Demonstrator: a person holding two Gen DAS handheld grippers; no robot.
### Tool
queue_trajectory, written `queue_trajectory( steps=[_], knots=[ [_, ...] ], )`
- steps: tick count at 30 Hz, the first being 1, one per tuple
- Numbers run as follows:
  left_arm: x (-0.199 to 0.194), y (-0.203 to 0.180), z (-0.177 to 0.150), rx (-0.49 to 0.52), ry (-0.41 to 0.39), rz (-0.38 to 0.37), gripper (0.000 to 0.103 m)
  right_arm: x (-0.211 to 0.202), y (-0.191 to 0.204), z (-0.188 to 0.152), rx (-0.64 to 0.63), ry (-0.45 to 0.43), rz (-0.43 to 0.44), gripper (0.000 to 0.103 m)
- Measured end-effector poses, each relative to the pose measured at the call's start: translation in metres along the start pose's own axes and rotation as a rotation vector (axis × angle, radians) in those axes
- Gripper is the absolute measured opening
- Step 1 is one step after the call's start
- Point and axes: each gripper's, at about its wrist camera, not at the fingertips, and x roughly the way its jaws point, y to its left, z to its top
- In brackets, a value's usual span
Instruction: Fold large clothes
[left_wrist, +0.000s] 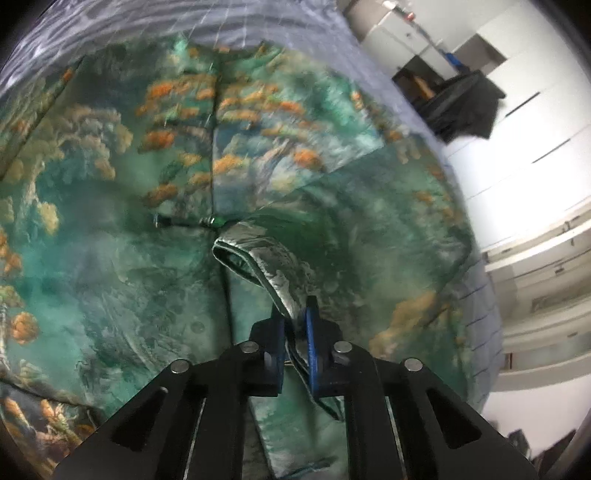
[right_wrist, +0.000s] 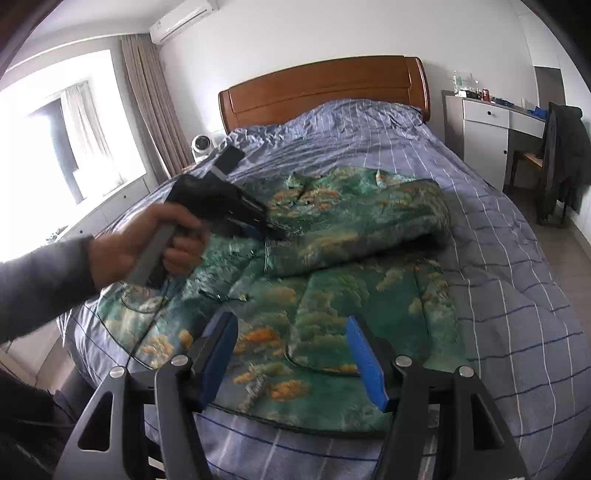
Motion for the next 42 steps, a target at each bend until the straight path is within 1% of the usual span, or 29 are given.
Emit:
queue_trajectory(
  steps=[3, 5, 6, 9, 10, 13, 16, 18, 19, 20, 21, 22, 23, 24, 25, 27, 28, 29, 31, 33, 34, 35, 36, 38, 39, 40, 42],
  knots=[
    [-0.022, -0.008, 0.007, 0.046, -0.046, -0.001, 0.006, 0.003, -0.009, -0.002, 0.019, 0.008, -0.012, 0.063],
    [-0.033, -0.016, 0.027, 0.080, -0.093, 0.024, 0.006, 0.003, -0.017, 0.000, 0.041, 0.005, -0.020, 0.063],
    [-0.041, -0.014, 0.035, 0.090, -0.114, 0.040, 0.006, 0.003, -0.021, 0.001, 0.049, 0.003, -0.024, 0.063],
    [-0.045, -0.001, 0.072, 0.063, -0.157, 0.080, 0.006, 0.006, -0.036, 0.010, 0.058, 0.005, -0.050, 0.063],
    [-0.043, 0.009, 0.086, 0.041, -0.171, 0.095, 0.006, 0.007, -0.040, 0.013, 0.057, 0.004, -0.059, 0.063],
    [-0.030, 0.030, 0.109, -0.001, -0.188, 0.119, 0.006, 0.012, -0.055, 0.028, 0.049, -0.001, -0.084, 0.063],
    [-0.003, 0.048, 0.122, -0.023, -0.183, 0.149, 0.007, 0.023, -0.072, 0.049, 0.030, -0.008, -0.110, 0.063],
    [0.016, 0.059, 0.125, -0.048, -0.143, 0.185, 0.015, 0.037, -0.083, 0.063, 0.008, 0.001, -0.123, 0.063],
    [0.026, 0.066, 0.126, -0.077, -0.116, 0.219, 0.023, 0.049, -0.089, 0.070, -0.001, 0.014, -0.128, 0.063],
    [0.031, 0.073, 0.125, -0.101, -0.099, 0.229, 0.035, 0.059, -0.095, 0.076, -0.002, 0.026, -0.132, 0.063],
    [0.032, 0.078, 0.123, -0.129, -0.091, 0.219, 0.040, 0.072, -0.103, 0.083, 0.003, 0.041, -0.134, 0.063],
    [0.029, 0.082, 0.117, -0.155, -0.099, 0.185, 0.051, 0.085, -0.112, 0.092, 0.009, 0.054, -0.133, 0.063],
    [0.025, 0.085, 0.110, -0.170, -0.118, 0.154, 0.056, 0.095, -0.118, 0.099, 0.013, 0.062, -0.138, 0.063],
    [0.021, 0.085, 0.104, -0.169, -0.136, 0.134, 0.056, 0.109, -0.127, 0.110, 0.016, 0.068, -0.147, 0.063],
    [0.018, 0.083, 0.097, -0.149, -0.150, 0.131, 0.056, 0.123, -0.136, 0.121, 0.020, 0.068, -0.150, 0.063],
    [0.018, 0.073, 0.086, -0.085, -0.155, 0.173, 0.056, 0.152, -0.146, 0.142, 0.016, 0.078, -0.154, 0.063],
    [0.025, 0.067, 0.081, -0.034, -0.142, 0.213, 0.048, 0.169, -0.152, 0.154, 0.014, 0.087, -0.155, 0.063],
    [0.031, 0.065, 0.078, 0.001, -0.129, 0.232, 0.037, 0.184, -0.156, 0.163, 0.014, 0.099, -0.155, 0.063],
    [0.044, 0.061, 0.071, 0.036, -0.114, 0.249, 0.033, 0.214, -0.164, 0.181, 0.014, 0.092, -0.174, 0.063],
    [0.049, 0.060, 0.071, 0.038, -0.135, 0.259, 0.033, 0.246, -0.171, 0.197, 0.031, 0.100, -0.182, 0.063],
    [0.050, 0.060, 0.071, 0.038, -0.144, 0.262, 0.034, 0.256, -0.174, 0.201, 0.046, 0.098, -0.192, 0.062],
    [0.051, 0.059, 0.070, 0.039, -0.150, 0.265, 0.034, 0.273, -0.180, 0.204, 0.081, 0.117, -0.186, 0.062],
    [0.051, 0.058, 0.069, 0.041, -0.154, 0.267, 0.034, 0.286, -0.184, 0.203, 0.114, 0.157, -0.176, 0.063],
    [0.053, 0.058, 0.069, 0.050, -0.158, 0.272, 0.034, 0.324, -0.197, 0.192, 0.182, 0.306, -0.180, 0.063],
    [0.054, 0.059, 0.069, 0.051, -0.161, 0.271, 0.034, 0.331, -0.196, 0.187, 0.168, 0.329, -0.188, 0.063],
    [0.055, 0.060, 0.069, 0.049, -0.165, 0.270, 0.034, 0.333, -0.193, 0.186, 0.140, 0.326, -0.203, 0.063],
    [0.057, 0.060, 0.069, 0.048, -0.175, 0.268, 0.034, 0.331, -0.190, 0.185, 0.136, 0.325, -0.213, 0.063]
  ],
)
